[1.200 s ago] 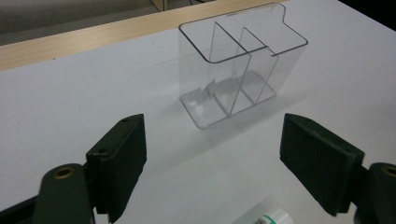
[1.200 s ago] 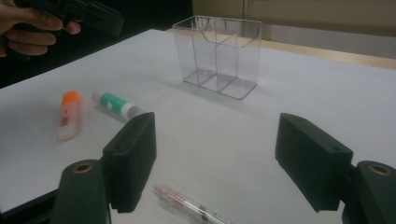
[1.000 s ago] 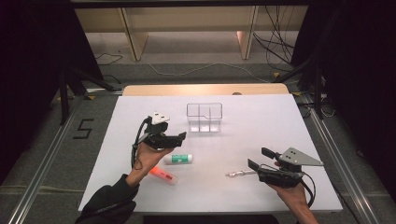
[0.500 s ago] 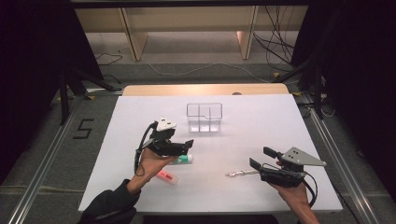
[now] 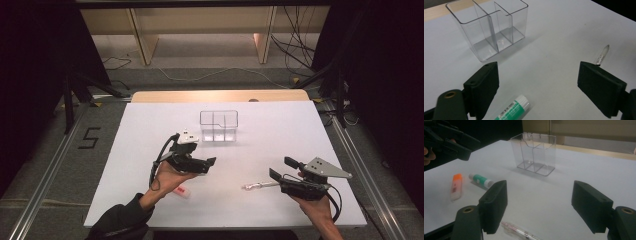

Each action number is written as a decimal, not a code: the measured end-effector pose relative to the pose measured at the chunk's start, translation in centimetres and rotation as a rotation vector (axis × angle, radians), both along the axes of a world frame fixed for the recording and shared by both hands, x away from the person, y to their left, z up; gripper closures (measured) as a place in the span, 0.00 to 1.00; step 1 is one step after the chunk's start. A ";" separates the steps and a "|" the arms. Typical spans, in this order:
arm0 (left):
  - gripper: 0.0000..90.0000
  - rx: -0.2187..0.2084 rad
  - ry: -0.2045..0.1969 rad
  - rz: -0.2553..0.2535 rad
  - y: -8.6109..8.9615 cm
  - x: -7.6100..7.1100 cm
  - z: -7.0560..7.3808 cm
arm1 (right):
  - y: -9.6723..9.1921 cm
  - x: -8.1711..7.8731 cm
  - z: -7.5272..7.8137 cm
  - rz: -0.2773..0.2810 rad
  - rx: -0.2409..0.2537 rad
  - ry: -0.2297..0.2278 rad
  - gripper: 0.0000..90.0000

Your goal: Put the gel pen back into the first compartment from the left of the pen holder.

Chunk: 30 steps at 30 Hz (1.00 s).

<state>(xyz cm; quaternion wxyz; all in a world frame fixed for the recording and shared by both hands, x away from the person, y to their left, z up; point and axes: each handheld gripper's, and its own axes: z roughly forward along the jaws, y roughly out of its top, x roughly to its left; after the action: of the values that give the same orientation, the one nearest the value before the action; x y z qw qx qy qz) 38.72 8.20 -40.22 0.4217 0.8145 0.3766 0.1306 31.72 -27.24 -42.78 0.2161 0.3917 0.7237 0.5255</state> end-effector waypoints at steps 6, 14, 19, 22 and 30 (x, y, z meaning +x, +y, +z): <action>0.19 0.010 0.025 -0.047 -1.3 -0.1 -0.3 | -0.3 0.2 0.0 -0.007 0.001 -0.005 0.33; 0.19 0.038 0.059 -0.144 -3.8 -0.2 -0.9 | -0.7 0.3 0.1 -0.026 -0.010 -0.011 0.33; 0.20 0.074 0.079 -0.218 -6.0 -0.2 -1.5 | -0.8 0.5 0.0 -0.042 -0.010 -0.007 0.33; 0.21 0.099 0.097 -0.257 -7.7 0.0 -2.0 | -1.0 0.5 0.0 -0.053 -0.017 -0.005 0.33; 0.24 0.185 0.169 -0.351 -11.5 0.5 -3.3 | -1.8 0.5 0.2 -0.087 -0.021 -0.011 0.33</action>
<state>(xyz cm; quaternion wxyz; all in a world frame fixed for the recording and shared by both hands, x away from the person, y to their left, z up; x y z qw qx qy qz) 39.26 -3.32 -43.49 0.3283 0.9108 0.2495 0.0206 32.20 -29.07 -42.63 0.2469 0.4176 0.7102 0.5102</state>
